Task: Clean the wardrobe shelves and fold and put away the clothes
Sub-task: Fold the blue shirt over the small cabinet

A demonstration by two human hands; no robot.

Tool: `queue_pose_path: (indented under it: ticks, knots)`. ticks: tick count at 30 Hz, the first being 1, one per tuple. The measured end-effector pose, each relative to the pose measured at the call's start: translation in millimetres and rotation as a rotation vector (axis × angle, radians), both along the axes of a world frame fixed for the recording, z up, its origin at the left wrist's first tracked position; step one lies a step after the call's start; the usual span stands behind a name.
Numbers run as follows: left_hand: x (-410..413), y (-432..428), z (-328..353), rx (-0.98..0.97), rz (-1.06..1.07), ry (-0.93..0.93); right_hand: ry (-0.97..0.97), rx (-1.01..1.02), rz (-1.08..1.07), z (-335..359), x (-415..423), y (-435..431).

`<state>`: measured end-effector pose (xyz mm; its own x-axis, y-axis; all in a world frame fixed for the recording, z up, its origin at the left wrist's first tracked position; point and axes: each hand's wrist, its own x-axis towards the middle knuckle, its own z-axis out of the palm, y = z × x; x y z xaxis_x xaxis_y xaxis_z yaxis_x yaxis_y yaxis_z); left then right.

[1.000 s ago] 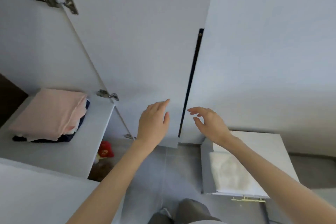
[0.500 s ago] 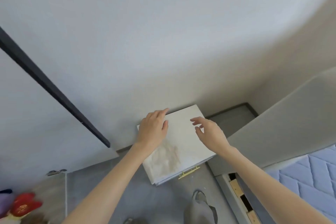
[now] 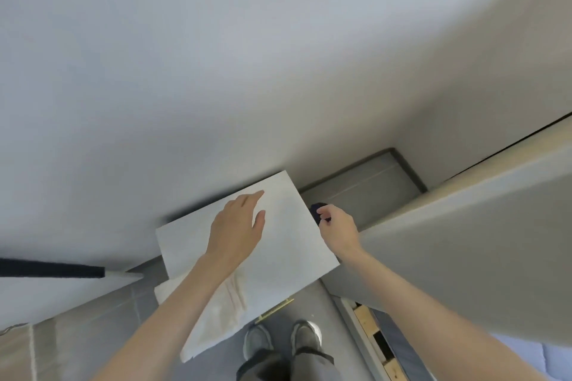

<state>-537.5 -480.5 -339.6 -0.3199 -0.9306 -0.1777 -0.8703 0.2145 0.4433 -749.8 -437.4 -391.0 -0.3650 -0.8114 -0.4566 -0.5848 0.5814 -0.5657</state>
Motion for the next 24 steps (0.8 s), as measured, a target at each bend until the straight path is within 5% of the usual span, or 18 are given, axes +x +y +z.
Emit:
queue_pose_path:
  ticks: [16,24]
  knots:
    - [-72.6,-136.1,-267.7,-0.173,-0.295,0.037,0.093,0.147,-0.325,-289.5,-93.7,-156.9]
    - [-122.6,-194.0,-361.7,-0.35,-0.506,0.09,0.133,0.315,-0.007,-468.6,-143.6,-192.4]
